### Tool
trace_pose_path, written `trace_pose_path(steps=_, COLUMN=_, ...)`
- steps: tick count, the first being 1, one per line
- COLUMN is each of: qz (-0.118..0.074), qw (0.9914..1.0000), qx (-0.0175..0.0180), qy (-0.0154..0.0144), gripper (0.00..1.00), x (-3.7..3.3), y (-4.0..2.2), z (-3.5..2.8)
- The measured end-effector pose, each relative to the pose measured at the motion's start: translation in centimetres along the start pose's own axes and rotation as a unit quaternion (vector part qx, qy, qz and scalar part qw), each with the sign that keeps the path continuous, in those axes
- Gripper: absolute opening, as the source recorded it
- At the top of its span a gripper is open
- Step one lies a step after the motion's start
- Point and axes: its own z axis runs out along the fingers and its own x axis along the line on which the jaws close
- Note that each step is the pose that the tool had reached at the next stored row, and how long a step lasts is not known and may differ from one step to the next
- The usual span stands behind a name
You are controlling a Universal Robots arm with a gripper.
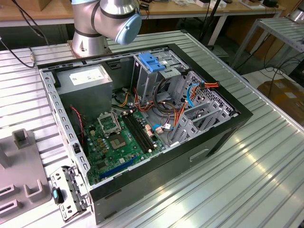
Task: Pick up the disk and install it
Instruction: 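Reach for the disk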
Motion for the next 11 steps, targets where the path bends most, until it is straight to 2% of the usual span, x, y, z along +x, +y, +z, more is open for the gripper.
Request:
trace_pose_path(steps=5, qz=-0.023, qw=0.99973, qx=-0.0001, qy=0.0011, gripper=0.11, x=0.31, y=-0.2, z=0.17)
trace_pose_path(steps=11, qz=-0.032, qw=0.99949, qx=-0.0002, qy=0.0014, gripper=0.11, x=2.02, y=-0.51, z=0.36)
